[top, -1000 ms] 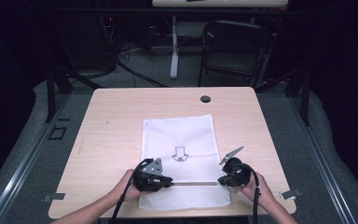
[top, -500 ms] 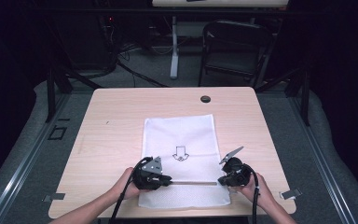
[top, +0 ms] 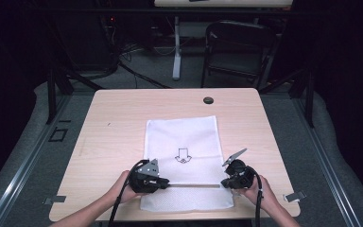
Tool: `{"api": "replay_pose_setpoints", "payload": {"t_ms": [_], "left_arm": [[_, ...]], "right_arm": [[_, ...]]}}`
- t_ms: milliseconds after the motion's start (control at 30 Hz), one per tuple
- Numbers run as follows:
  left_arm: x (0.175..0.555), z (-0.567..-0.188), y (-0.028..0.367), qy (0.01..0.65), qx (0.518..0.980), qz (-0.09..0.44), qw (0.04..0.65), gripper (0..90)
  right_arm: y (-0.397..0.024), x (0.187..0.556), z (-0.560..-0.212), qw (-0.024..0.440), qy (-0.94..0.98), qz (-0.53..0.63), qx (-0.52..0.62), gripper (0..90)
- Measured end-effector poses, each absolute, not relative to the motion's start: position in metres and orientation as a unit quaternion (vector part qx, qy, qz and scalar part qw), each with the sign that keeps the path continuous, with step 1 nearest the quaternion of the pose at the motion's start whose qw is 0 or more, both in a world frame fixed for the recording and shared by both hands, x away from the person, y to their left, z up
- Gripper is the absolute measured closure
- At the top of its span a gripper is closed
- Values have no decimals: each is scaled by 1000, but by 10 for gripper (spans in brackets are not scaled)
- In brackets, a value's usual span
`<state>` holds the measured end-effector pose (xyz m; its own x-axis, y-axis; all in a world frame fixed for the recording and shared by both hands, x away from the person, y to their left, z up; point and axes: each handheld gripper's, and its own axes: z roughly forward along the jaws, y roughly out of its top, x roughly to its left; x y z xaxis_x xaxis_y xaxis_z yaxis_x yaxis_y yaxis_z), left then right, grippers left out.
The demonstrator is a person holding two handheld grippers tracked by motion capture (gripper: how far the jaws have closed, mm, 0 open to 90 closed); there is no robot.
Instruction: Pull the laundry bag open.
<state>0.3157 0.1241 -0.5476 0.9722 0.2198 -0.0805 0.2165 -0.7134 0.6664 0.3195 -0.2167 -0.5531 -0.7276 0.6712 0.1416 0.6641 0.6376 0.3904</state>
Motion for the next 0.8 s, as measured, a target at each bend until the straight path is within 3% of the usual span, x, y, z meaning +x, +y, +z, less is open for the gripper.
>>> {"api": "replay_pose_setpoints", "payload": {"t_ms": [800], "left_arm": [[316,-546,142,128,923,0,363,822]], "right_arm": [[-217,319,-553,5,903,216,371,900]]}}
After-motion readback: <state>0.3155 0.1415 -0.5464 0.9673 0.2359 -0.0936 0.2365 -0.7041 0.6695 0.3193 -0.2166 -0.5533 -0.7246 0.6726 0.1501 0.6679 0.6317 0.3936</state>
